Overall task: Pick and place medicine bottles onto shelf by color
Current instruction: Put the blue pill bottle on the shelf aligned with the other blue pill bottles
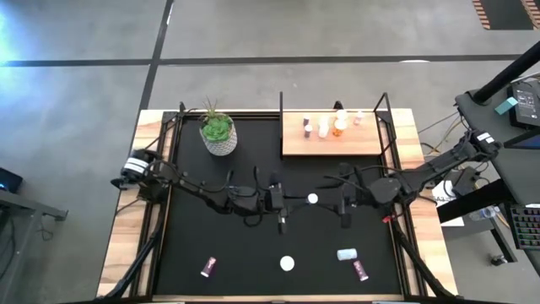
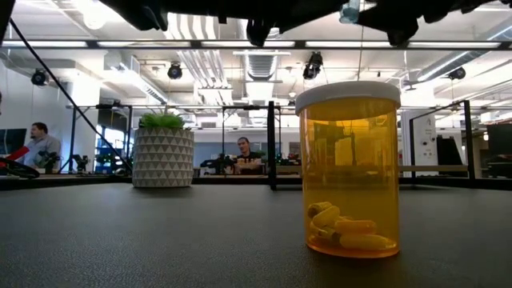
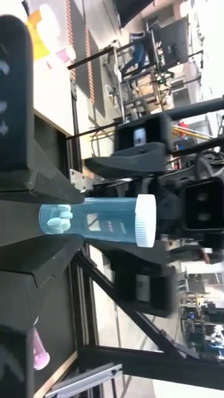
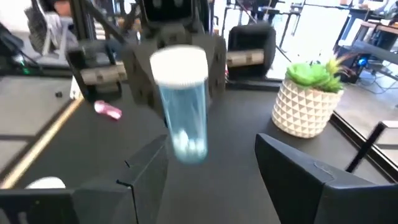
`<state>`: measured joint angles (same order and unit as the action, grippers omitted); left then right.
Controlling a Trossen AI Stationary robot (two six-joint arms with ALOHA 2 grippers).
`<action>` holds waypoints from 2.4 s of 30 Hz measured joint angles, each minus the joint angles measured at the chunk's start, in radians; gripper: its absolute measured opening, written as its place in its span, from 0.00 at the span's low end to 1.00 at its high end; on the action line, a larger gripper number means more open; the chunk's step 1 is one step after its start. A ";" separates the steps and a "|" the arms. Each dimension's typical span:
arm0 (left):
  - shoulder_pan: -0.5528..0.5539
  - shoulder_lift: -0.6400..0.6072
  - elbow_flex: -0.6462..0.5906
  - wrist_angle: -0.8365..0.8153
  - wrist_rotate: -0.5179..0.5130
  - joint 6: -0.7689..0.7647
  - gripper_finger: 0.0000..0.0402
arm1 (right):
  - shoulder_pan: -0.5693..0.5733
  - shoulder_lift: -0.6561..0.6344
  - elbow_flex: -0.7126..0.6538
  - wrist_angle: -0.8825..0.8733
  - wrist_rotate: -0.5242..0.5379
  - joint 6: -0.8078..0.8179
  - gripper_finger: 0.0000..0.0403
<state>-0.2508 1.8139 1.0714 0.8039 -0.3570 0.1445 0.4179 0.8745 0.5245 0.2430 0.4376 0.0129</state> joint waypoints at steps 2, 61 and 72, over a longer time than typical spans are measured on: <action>0.000 0.009 0.000 0.004 0.000 -0.007 0.15 | 0.000 0.000 0.014 0.004 -0.001 0.003 0.57; 0.095 0.411 0.351 -0.430 -0.111 -0.453 0.51 | -0.079 0.088 0.268 -1.186 0.056 0.552 0.58; 0.109 0.496 0.495 -0.713 -0.157 -0.580 0.51 | -0.079 0.081 0.264 -1.222 0.057 0.578 0.58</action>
<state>-0.1417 2.3101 1.5659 0.0907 -0.5138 -0.4360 0.3393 0.9558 0.7887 -0.9794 0.4942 0.5908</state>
